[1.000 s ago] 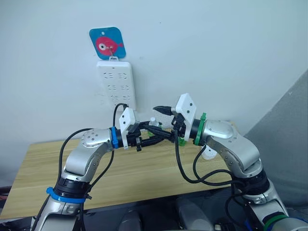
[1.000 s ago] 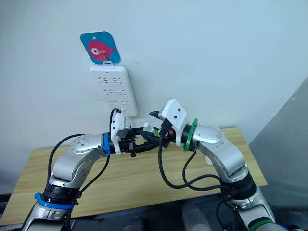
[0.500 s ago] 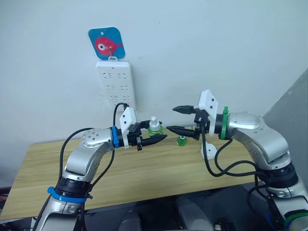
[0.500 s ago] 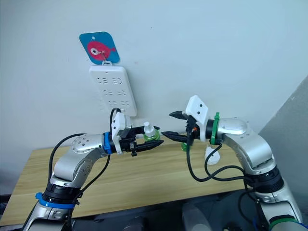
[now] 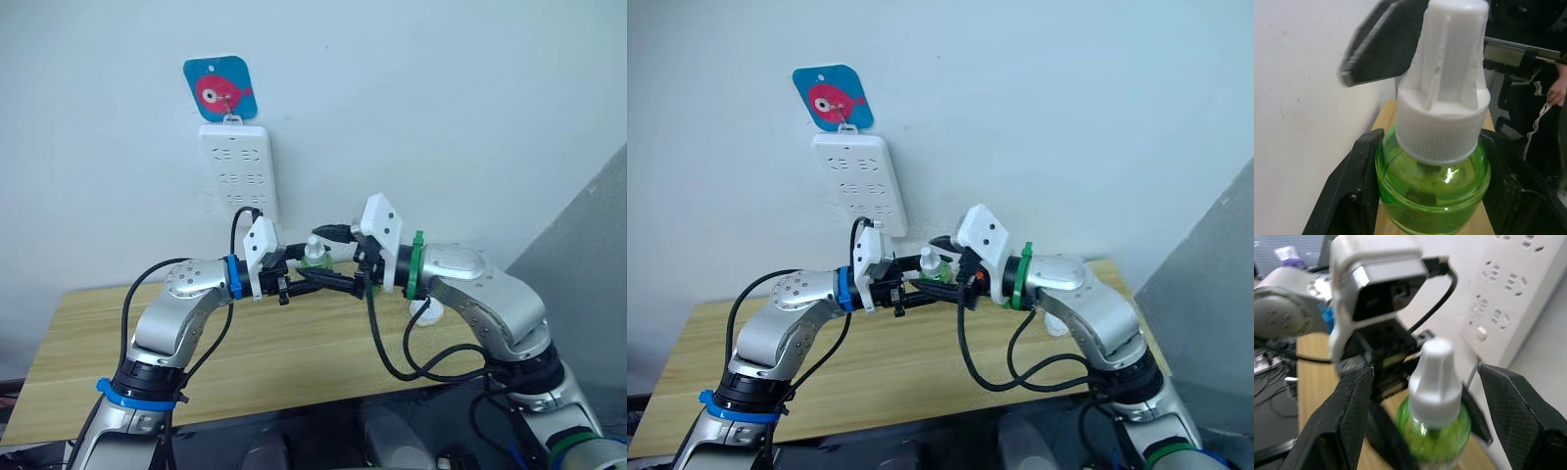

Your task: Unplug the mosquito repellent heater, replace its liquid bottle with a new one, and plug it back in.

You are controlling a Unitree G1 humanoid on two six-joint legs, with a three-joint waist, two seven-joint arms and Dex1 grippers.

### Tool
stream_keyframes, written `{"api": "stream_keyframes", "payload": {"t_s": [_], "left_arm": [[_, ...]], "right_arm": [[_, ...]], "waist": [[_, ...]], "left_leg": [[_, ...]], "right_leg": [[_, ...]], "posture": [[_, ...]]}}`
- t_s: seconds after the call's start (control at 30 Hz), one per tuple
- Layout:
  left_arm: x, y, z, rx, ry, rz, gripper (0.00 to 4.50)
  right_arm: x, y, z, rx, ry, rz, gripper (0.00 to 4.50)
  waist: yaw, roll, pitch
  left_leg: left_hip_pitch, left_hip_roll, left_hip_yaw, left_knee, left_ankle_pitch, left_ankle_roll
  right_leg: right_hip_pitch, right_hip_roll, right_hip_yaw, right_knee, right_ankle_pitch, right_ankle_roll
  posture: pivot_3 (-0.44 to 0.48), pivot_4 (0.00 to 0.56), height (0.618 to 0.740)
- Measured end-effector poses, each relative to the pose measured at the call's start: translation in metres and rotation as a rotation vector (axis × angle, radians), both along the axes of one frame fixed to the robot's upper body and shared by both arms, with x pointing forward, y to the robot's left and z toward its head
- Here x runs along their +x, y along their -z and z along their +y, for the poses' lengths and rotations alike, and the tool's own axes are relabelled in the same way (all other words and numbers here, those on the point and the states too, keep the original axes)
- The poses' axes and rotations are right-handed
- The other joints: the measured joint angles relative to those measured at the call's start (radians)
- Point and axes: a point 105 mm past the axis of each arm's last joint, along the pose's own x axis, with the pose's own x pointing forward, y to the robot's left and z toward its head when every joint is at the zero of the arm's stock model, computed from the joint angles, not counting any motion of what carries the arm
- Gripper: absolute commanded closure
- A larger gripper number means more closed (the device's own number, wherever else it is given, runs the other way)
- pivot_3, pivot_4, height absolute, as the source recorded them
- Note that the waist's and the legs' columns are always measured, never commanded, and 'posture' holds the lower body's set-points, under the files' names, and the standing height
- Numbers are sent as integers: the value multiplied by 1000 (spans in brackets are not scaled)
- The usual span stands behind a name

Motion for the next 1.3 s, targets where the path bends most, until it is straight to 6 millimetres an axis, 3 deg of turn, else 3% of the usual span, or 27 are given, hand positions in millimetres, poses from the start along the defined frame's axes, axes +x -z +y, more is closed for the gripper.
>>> {"api": "stream_keyframes", "payload": {"t_s": [0.1,0.23,0.67,0.83,1.07,1.17,1.3], "left_arm": [[0,0,0,0,2,0,2191],[0,1,0,3,1,0,2191],[2,2,2,10,-10,-5,2191],[2,2,2,10,-9,-7,2191],[2,2,2,9,-8,-8,2191],[1,2,1,9,-7,-7,2191],[1,2,1,10,-5,-7,2191]], "right_arm": [[8,-2,9,17,31,-5,967],[13,0,6,13,53,1,967],[17,2,-54,-100,69,31,967],[3,4,-68,-161,-3,65,967],[-7,-2,-40,-62,-36,65,967],[-6,0,-24,-25,-25,77,967],[1,-5,-17,4,-10,74,967]], "waist": [[-2,0,-2],[0,0,-2],[0,0,-3],[0,0,-2],[-3,0,-3],[-2,0,-3],[1,0,-3]], "left_leg": [[1,0,0,0,0,0],[0,0,0,0,0,0],[0,0,0,0,0,0],[0,0,0,0,0,0],[1,1,0,0,0,0],[0,0,0,0,0,0],[0,0,0,0,0,0]], "right_leg": [[0,0,0,1,0,0],[0,0,0,0,0,0],[0,0,0,0,0,0],[0,0,0,0,-1,1],[0,1,0,1,-1,1],[0,1,0,0,0,1],[0,0,0,0,0,0]], "posture": [[-174,70,740],[-171,70,740],[-173,78,740],[-176,80,740],[-176,80,740],[-175,79,740],[-165,79,740]]}}
